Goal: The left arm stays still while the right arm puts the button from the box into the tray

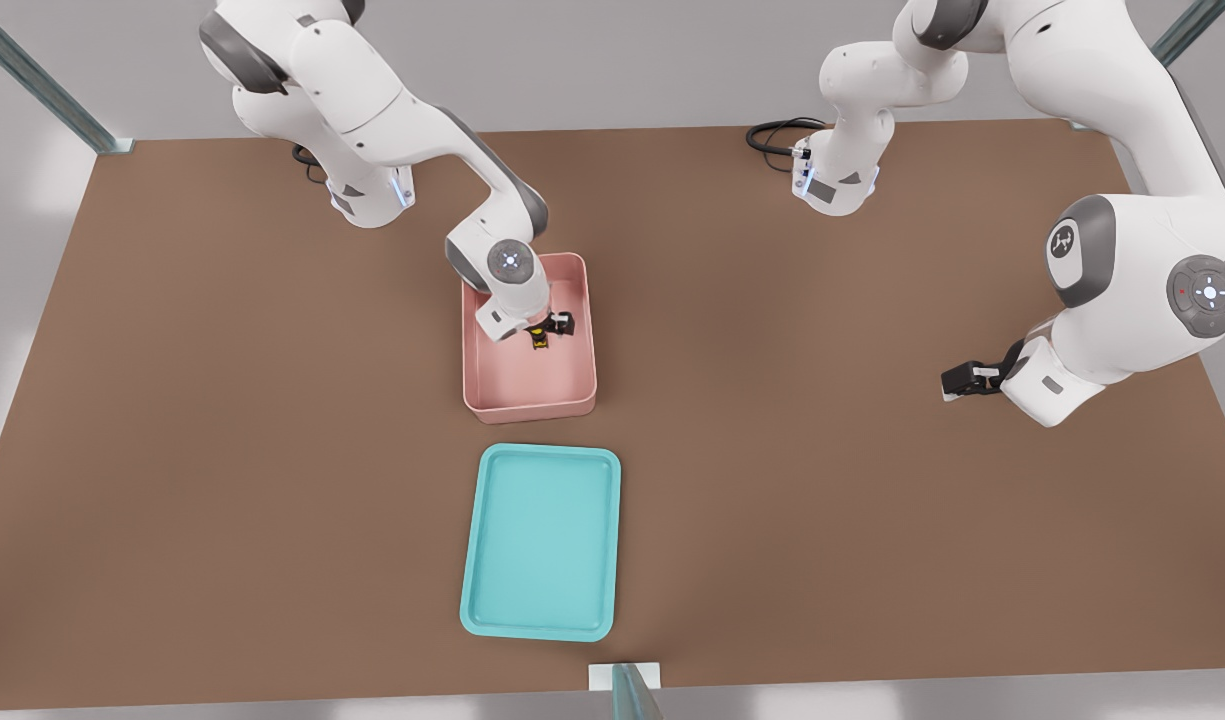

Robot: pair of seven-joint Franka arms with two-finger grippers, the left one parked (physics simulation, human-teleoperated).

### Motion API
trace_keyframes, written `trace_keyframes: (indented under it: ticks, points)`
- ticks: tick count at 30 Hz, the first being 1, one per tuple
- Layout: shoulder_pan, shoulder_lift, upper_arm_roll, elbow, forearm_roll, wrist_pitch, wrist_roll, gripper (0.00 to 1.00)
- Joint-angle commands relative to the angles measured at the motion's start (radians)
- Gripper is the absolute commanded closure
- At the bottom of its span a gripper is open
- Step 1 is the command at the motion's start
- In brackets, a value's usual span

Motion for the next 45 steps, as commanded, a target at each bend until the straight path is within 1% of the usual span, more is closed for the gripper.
trace_keyframes:
  ticks: [1, 3, 5, 10, 17, 18, 20, 22, 24, 26, 27, 29, 30, 32, 34, 35, 36, 38, 45]
  points:
    - [0.0, 0.0, 0.0, -0.002, -0.001, 0.026, 0.058, 0.0]
    - [-0.001, -0.002, 0.0, -0.002, -0.001, 0.026, 0.06, 0.09]
    - [-0.008, -0.005, -0.001, -0.002, -0.001, 0.025, 0.06, 0.16]
    - [-0.009, -0.008, -0.001, -0.004, -0.001, 0.028, 0.06, 0.2]
    - [0.003, -0.003, -0.001, -0.004, 0.004, 0.026, 0.066, 0.19]
    - [0.008, -0.003, -0.001, -0.005, 0.004, 0.026, 0.066, 0.22]
    - [0.008, -0.003, -0.001, -0.015, 0.004, 0.026, 0.066, 0.23]
    - [0.008, -0.005, -0.001, -0.018, 0.004, 0.023, 0.064, 0.28]
    - [0.008, -0.005, -0.001, -0.024, 0.004, 0.023, 0.064, 0.28]
    - [0.008, -0.005, -0.001, -0.028, 0.002, 0.023, 0.064, 0.33]
    - [0.008, -0.005, -0.001, -0.029, 0.004, 0.023, 0.064, 0.34]
    - [0.006, -0.005, -0.001, -0.029, 0.002, 0.022, 0.064, 0.41]
    - [0.006, -0.005, -0.001, -0.029, 0.002, 0.022, 0.064, 0.41]
    - [0.006, -0.003, -0.001, -0.029, 0.002, 0.023, 0.066, 0.44]
    - [0.006, 0.0, -0.001, -0.029, 0.002, 0.023, 0.066, 0.44]
    - [0.006, 0.0, -0.001, -0.029, 0.002, 0.023, 0.064, 0.47]
    - [0.006, 0.001, -0.001, -0.029, 0.002, 0.023, 0.064, 0.46]
    - [0.006, 0.001, -0.001, -0.027, 0.002, 0.023, 0.064, 0.52]
    - [0.006, -0.034, -0.003, -0.024, 0.004, 0.009, 0.075, 0.55]
